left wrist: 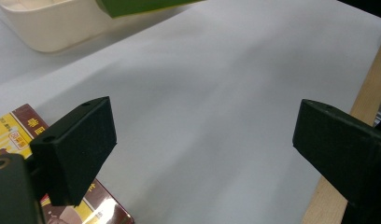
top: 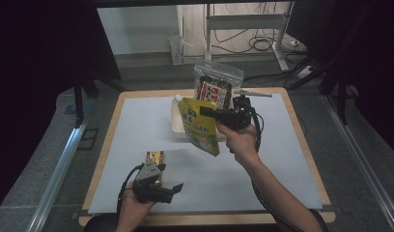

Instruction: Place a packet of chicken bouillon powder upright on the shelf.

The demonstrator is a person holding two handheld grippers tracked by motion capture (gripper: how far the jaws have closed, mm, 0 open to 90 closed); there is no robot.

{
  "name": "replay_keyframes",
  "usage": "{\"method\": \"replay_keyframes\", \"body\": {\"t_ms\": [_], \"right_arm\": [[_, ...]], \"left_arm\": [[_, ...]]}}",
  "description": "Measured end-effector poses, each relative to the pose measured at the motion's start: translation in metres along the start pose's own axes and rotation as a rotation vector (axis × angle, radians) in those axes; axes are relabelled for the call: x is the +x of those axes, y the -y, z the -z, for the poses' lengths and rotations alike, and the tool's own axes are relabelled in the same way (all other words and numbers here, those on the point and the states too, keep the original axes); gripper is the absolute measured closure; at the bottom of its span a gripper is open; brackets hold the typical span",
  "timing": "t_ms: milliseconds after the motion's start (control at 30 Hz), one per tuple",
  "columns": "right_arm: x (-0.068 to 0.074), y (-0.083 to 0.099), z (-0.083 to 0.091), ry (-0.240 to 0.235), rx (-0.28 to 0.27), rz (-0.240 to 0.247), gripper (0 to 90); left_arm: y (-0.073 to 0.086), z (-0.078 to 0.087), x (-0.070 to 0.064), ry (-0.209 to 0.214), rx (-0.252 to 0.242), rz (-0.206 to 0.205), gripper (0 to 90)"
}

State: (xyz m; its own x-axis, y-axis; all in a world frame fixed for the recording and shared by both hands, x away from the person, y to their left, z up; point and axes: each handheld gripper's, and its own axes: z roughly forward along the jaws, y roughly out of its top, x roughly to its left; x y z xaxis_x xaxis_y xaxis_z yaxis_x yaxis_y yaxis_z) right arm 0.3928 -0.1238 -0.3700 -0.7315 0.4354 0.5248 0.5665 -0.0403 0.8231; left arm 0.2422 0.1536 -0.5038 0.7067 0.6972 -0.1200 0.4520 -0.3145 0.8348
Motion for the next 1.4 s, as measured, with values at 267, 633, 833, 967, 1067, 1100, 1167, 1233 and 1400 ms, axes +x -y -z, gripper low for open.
{"method": "replay_keyframes", "body": {"t_ms": [267, 633, 833, 967, 1067, 1100, 1167, 1233, 1400], "right_arm": [[0.002, -0.006, -0.013, 0.002, -0.015, -0.006, 89.7], [0.001, -0.014, -0.029, 0.002, -0.031, -0.02, 89.7], [0.002, -0.018, -0.035, -0.006, -0.035, -0.024, 89.7], [0.003, -0.019, -0.042, -0.01, -0.033, -0.03, 89.7], [0.002, -0.021, -0.048, -0.006, -0.036, -0.027, 89.7], [0.001, -0.022, -0.052, -0.003, -0.038, -0.034, 89.7], [0.0, -0.023, -0.056, -0.002, -0.043, -0.035, 89.7], [-0.001, -0.024, -0.059, 0.006, -0.043, -0.037, 89.7], [-0.004, -0.027, -0.064, 0.021, -0.054, -0.038, 89.7]], "left_arm": [[0.001, -0.001, 0.001, 0.0, 0.003, 0.001, 6.0], [0.001, 0.0, 0.002, -0.002, 0.004, 0.003, 6.2], [0.001, 0.0, 0.003, -0.002, -0.001, 0.003, 6.0], [0.001, 0.001, 0.003, -0.002, -0.004, 0.002, 5.8], [0.001, 0.001, 0.003, -0.003, -0.004, 0.001, 5.7], [0.001, 0.001, 0.003, -0.002, -0.005, 0.001, 5.7], [0.002, 0.001, 0.003, -0.002, -0.004, 0.001, 5.7], [0.002, 0.001, 0.003, -0.003, -0.003, 0.0, 5.7], [0.002, 0.001, 0.003, -0.005, -0.002, 0.0, 5.8]]}}
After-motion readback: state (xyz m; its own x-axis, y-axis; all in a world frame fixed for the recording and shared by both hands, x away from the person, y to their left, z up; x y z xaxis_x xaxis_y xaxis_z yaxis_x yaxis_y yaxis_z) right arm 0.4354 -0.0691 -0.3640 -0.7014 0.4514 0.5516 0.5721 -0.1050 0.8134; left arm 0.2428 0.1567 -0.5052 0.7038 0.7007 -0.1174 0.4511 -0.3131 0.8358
